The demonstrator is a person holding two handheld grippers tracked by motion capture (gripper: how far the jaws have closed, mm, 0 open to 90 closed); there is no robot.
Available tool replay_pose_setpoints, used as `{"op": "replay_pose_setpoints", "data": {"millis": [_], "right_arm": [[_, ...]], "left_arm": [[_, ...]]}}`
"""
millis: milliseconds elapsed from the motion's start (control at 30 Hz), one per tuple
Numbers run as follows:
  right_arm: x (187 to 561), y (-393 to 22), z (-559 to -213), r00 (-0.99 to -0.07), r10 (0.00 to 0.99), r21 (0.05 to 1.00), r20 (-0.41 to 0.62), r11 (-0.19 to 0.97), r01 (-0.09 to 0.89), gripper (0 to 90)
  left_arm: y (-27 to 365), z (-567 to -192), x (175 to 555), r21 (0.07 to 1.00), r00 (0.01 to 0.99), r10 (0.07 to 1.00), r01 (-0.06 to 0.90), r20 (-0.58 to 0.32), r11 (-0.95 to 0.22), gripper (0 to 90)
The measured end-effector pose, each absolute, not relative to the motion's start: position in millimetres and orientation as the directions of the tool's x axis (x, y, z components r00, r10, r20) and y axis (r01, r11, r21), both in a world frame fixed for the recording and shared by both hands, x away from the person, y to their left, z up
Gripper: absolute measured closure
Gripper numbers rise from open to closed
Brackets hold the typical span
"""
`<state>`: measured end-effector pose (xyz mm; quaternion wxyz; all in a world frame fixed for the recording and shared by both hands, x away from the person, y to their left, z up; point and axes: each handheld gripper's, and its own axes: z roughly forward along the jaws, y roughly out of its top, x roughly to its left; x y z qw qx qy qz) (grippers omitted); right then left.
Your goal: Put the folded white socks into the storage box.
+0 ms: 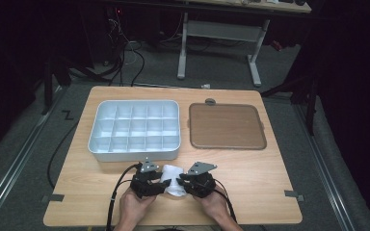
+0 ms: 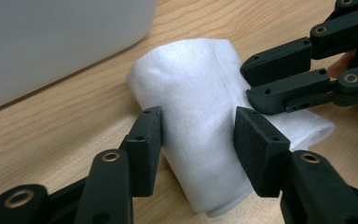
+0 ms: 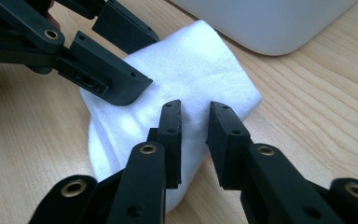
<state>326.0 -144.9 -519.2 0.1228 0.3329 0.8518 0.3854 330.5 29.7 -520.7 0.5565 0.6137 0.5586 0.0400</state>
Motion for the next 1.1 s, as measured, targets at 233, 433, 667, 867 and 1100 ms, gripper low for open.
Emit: {"op": "replay_pose_setpoints", "data": {"millis": [233, 433, 667, 867, 1100], "right_arm": [[332.0, -146.7, -523.9, -0.733, 0.676, 0.743, 0.073, 0.453, 0.492, 70.6], [337.1, -142.7, -524.4, -0.727, 0.682, 0.744, 0.08, 0.445, 0.498, 69.9], [341.1, -138.3, -523.6, -0.724, 0.684, 0.746, 0.087, 0.437, 0.503, 65.6], [341.2, -136.1, -518.0, -0.729, 0.678, 0.765, 0.097, 0.418, 0.491, 63.1], [337.1, -147.6, -509.1, -0.715, 0.688, 0.786, 0.119, 0.375, 0.492, 62.4]], "left_arm": [[31.7, -522.2, 335.3, 0.725, 0.358, 0.734, 0.639, -0.577, 0.258, 52.4], [36.4, -522.0, 340.4, 0.72, 0.351, 0.735, 0.643, -0.579, 0.261, 50.2], [44.9, -521.5, 346.5, 0.704, 0.33, 0.734, 0.655, -0.594, 0.275, 45.1], [48.5, -511.8, 347.9, 0.716, 0.336, 0.744, 0.646, -0.577, 0.264, 43.0], [48.2, -497.8, 355.4, 0.701, 0.328, 0.725, 0.651, -0.606, 0.292, 39.3]]}}
